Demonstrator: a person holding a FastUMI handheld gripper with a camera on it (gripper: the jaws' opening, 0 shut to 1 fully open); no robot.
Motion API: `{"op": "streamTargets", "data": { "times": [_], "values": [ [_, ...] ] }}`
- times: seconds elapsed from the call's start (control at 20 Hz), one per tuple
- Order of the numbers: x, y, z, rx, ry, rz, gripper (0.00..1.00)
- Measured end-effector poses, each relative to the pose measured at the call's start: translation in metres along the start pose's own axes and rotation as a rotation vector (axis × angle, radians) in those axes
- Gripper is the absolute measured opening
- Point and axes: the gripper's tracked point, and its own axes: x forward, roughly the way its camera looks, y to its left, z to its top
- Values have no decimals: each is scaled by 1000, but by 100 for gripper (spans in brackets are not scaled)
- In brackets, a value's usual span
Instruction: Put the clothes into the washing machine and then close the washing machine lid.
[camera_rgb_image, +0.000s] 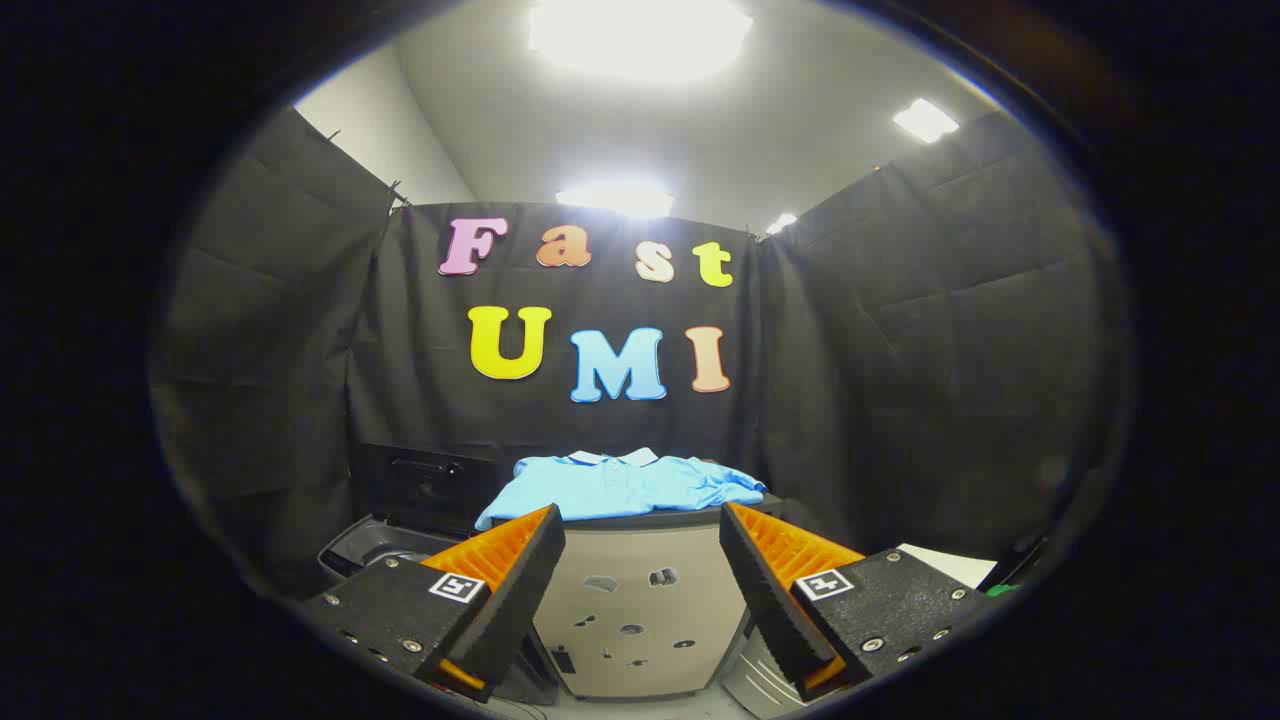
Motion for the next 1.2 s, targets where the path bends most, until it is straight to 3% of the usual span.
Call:
{"op": "streamTargets", "data": {
  "times": [0.9,1.2],
  "values": [
    [-10,4,14,-8,-11,33,97],
    [8,6,33,4,-33,42,97]
  ]
}}
